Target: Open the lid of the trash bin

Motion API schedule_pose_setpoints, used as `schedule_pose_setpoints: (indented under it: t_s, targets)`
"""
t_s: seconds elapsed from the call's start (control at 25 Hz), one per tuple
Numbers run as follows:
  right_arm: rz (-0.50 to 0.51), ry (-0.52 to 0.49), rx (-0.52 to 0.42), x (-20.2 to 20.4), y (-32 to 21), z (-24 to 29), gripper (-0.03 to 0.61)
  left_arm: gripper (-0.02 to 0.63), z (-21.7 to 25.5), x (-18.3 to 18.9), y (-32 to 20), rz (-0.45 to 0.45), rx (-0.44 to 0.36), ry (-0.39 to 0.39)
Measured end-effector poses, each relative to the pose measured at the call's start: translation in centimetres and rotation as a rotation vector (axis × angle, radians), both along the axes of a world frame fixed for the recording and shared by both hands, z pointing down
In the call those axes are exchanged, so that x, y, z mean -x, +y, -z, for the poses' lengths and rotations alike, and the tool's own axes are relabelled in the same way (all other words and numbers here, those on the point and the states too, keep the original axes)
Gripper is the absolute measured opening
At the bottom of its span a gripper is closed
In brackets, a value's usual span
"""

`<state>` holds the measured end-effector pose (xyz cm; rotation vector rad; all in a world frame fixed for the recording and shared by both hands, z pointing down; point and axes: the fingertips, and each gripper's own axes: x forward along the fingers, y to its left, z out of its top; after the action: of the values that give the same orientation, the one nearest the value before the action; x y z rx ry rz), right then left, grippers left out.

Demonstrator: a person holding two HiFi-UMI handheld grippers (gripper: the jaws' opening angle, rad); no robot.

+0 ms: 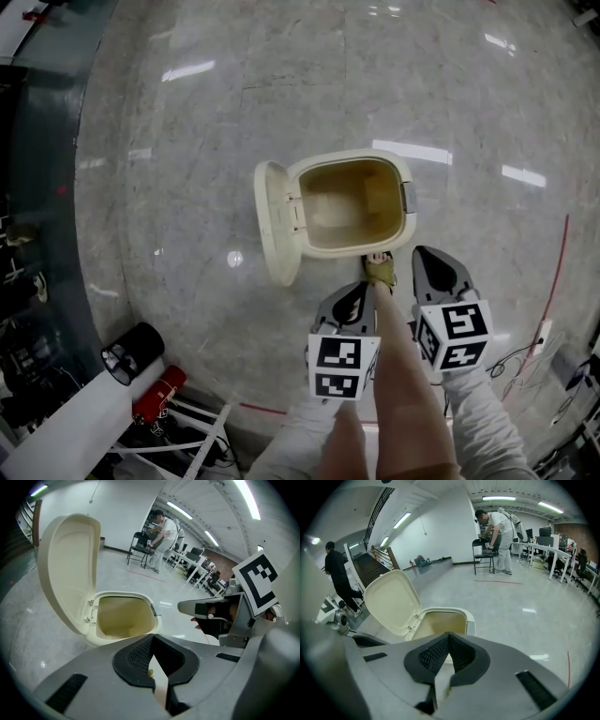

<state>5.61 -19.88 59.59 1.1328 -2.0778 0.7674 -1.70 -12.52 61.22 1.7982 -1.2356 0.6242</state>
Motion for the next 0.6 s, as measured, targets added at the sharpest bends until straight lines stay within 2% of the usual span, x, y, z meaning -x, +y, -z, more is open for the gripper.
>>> schedule_pose_setpoints:
  t_s: [0.6]
  targets:
    - [0.024, 0.001, -0.001, 0.29, 0.57, 0.01, -0.006, 0.005, 0.24, 0.08, -0.21, 0.002, -0.006, -0.004]
